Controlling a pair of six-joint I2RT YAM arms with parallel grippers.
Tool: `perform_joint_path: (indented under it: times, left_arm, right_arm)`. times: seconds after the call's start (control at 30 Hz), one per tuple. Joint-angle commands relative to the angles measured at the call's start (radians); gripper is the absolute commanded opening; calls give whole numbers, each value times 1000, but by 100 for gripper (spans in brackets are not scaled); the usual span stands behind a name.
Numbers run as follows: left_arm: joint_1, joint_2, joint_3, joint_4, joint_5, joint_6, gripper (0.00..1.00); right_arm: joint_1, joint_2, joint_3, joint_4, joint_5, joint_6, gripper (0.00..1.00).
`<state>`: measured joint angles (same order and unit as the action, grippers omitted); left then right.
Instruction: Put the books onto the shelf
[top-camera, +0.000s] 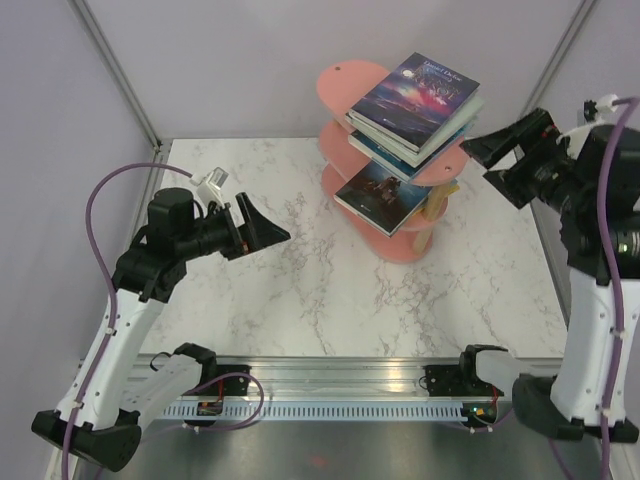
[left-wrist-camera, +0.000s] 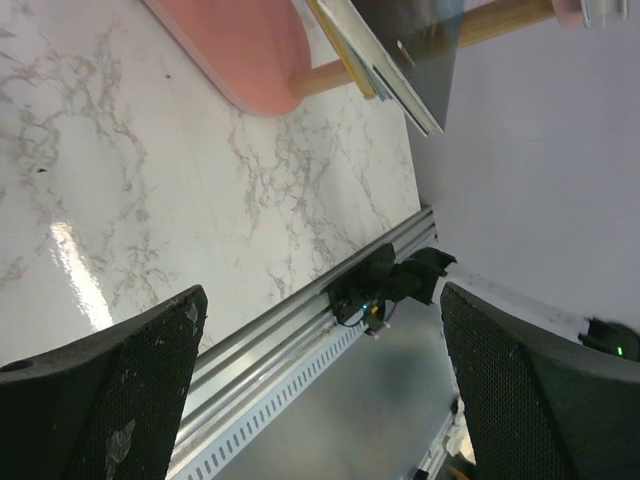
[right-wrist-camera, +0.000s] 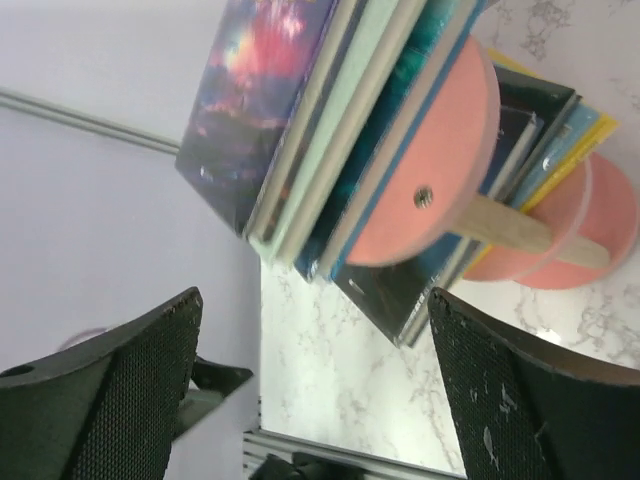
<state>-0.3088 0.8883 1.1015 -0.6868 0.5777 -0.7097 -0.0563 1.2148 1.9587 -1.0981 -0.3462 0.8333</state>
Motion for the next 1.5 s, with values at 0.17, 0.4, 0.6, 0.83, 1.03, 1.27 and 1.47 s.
perform_joint_path:
  times: [0.17,0.4,0.6,0.83,1.03,1.27,1.47]
  left_arm:
    - [11,-43,123,-75,-516,131,100]
    - [13,-23,26,-33,-1054,306,100]
    - [11,-63,-386,380,-1049,550,100]
    - [88,-17,-772,1041,-906,650,100]
    - [171,273,-844,1360,-879,592,100]
    - [276,463,-735,1463,-681,628,99]
    - [286,537,-853,1837,-527,694,99]
  right_arm:
    - [-1,-397,-414,182,-31,-5,98]
    - [0,-547,-559,208,-76,-53,98]
    - [-2,-658,-719,182,-57,-2,98]
    - [-1,-606,-682,118,-71,-112,98]
    - [-1,-594,-715,118,-100,-125,98]
    - [0,-591,-820,165,-120,-105,98]
    - [-2,-563,-888,251,-132,-88,98]
